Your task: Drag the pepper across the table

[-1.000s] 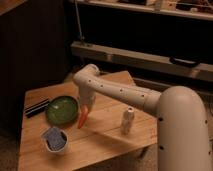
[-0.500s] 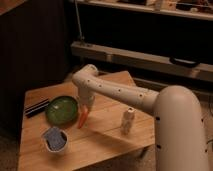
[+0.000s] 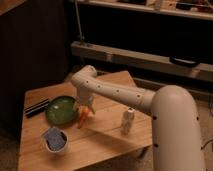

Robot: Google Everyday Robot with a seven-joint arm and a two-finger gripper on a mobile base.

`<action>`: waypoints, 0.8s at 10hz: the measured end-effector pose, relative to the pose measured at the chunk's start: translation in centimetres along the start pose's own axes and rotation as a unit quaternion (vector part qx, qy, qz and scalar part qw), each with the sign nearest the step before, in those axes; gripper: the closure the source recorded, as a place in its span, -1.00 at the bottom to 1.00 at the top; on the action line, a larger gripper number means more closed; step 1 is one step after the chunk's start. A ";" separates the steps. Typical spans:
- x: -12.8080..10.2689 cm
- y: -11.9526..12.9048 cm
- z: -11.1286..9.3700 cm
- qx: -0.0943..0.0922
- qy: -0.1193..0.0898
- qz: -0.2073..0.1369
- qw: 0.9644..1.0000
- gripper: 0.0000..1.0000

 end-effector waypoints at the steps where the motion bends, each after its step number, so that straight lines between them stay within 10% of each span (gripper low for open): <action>1: 0.0 -0.1 0.3 0.000 -0.001 0.000 1.000 -0.38; 8: 2.4 2.2 0.4 -0.001 0.001 0.025 1.000 -0.38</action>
